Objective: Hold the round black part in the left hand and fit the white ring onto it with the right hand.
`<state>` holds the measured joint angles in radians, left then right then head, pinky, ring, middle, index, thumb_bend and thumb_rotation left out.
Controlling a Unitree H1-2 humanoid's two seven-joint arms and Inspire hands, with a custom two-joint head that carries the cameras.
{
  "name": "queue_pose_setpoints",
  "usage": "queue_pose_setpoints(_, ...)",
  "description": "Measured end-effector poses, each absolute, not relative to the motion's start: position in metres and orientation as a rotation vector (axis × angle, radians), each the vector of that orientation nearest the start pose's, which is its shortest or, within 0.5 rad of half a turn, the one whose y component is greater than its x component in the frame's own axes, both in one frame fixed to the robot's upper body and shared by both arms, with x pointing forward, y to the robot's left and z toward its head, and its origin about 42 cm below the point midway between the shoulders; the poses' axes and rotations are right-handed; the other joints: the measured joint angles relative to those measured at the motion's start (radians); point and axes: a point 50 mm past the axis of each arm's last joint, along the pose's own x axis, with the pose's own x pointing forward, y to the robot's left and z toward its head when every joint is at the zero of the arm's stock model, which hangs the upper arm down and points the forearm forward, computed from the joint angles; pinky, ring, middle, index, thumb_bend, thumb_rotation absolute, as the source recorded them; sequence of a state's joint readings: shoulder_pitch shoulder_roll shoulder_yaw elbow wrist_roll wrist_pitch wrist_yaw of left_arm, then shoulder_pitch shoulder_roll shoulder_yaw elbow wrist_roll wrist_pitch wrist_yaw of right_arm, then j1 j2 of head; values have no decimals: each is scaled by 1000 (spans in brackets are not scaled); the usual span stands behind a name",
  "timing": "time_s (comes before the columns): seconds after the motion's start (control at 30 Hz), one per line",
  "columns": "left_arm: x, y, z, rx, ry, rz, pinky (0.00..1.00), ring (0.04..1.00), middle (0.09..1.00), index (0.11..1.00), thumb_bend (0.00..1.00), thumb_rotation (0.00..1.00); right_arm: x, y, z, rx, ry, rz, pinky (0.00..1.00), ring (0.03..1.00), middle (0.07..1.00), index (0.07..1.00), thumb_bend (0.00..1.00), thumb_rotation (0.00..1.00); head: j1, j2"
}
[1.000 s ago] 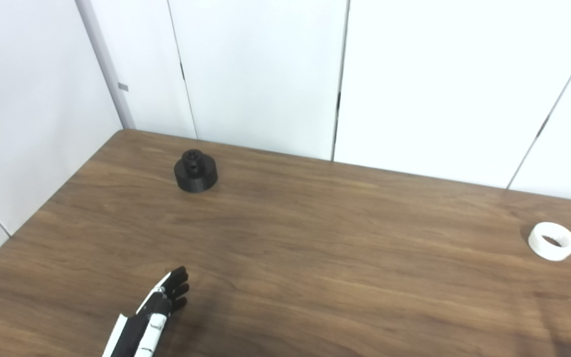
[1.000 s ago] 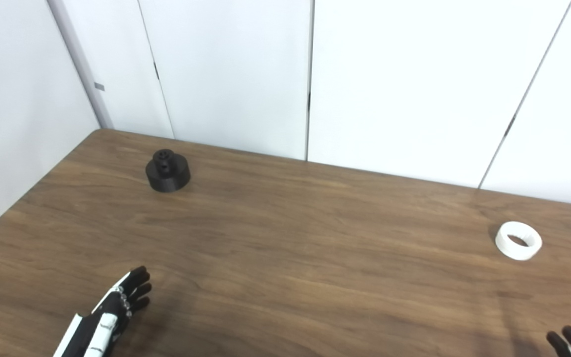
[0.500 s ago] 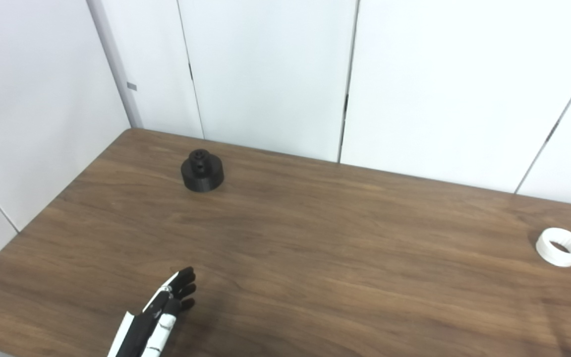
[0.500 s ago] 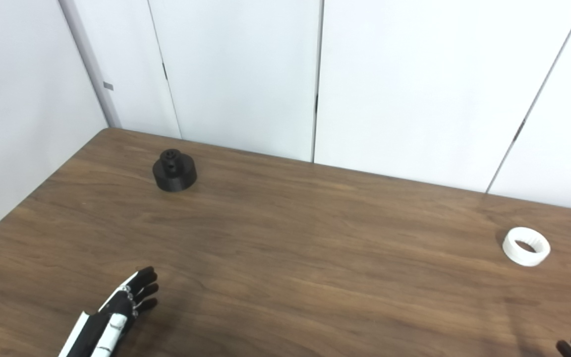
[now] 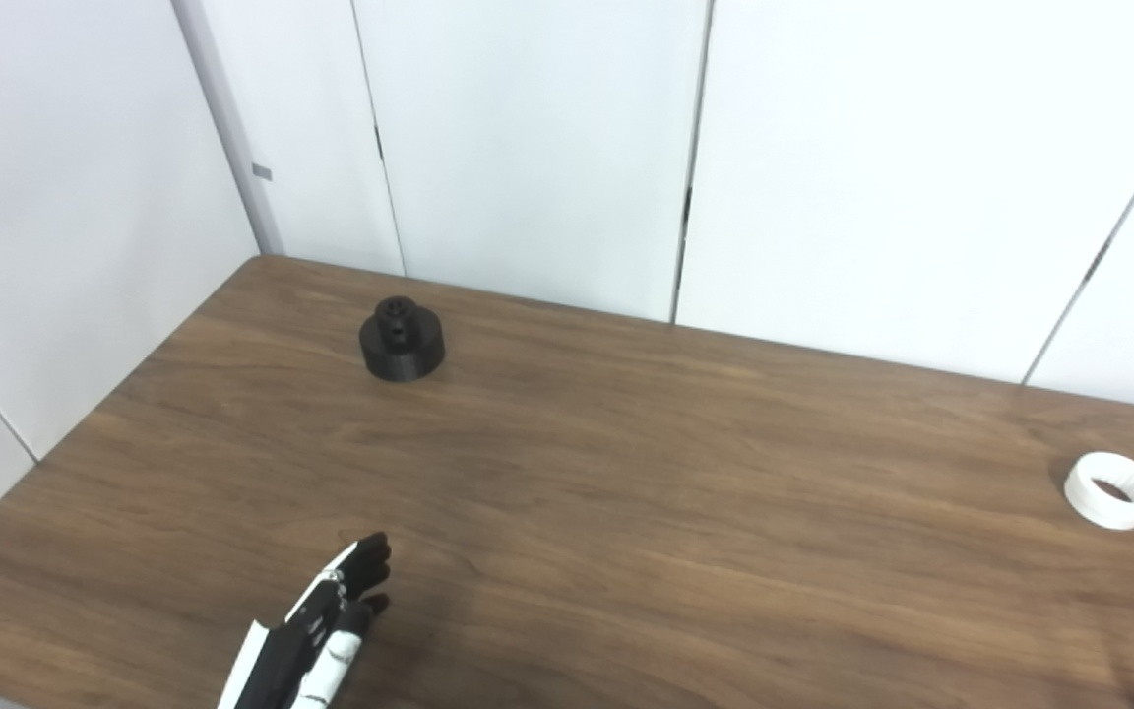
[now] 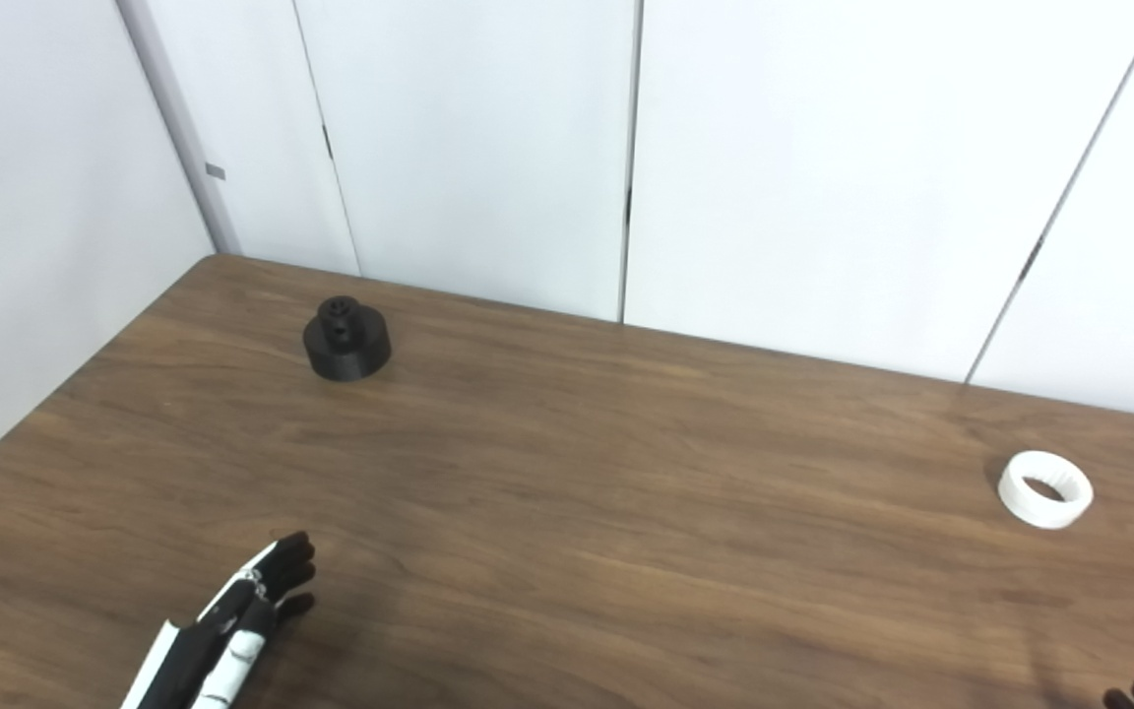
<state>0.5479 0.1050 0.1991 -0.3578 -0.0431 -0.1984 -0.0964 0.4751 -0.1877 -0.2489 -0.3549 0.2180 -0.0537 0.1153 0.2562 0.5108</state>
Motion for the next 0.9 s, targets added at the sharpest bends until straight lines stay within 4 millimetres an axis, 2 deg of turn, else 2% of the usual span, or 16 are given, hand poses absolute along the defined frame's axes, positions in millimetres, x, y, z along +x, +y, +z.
queue_pose_setpoints(0.17,98,312,116,205,-24,198,822,894,914,912,650,615,122,-338,120,-88,20,-163,1000,987,914,932,566,1000,3,-2)
queue_pose_setpoints(0.27,101,312,121,249,-17,193,796,881,911,906,670,466,122,-338,119,-90,21,-162,1000,995,915,936,569,1000,14,-14)
queue_pose_setpoints(0.3,103,311,127,271,-26,189,805,873,907,901,704,371,122,-338,119,-89,21,-162,1000,998,918,937,565,1000,15,-12)
queue_pose_setpoints(0.37,109,312,139,300,-54,190,818,871,907,901,776,287,123,-337,119,-86,20,-162,1000,999,919,938,550,1000,15,-12)
queue_pose_setpoints(0.4,114,313,145,307,-72,194,822,866,901,898,843,257,123,-337,119,-85,19,-161,1000,997,921,937,543,1000,17,-12)
queue_pose_setpoints(0.5,131,319,162,362,-120,208,825,866,894,892,957,264,124,-337,118,-81,9,-162,1000,989,920,934,534,1000,15,-9)
queue_pose_setpoints(0.57,141,324,172,408,-147,216,848,876,898,890,989,275,126,-337,118,-79,8,-160,1000,993,925,936,539,1000,12,-6)
queue_pose_setpoints(0.63,147,326,180,453,-155,227,903,900,911,895,999,320,127,-336,117,-78,7,-157,1000,996,926,937,541,1000,12,-9)
queue_pose_setpoints(0.8,161,334,193,593,-133,259,889,927,944,927,988,389,127,-336,117,-81,9,-157,1000,992,921,930,540,1000,3,-8)
queue_pose_setpoints(0.9,178,342,206,667,-146,267,913,953,959,931,985,407,127,-334,116,-79,9,-158,1000,985,914,922,537,1000,3,-8)
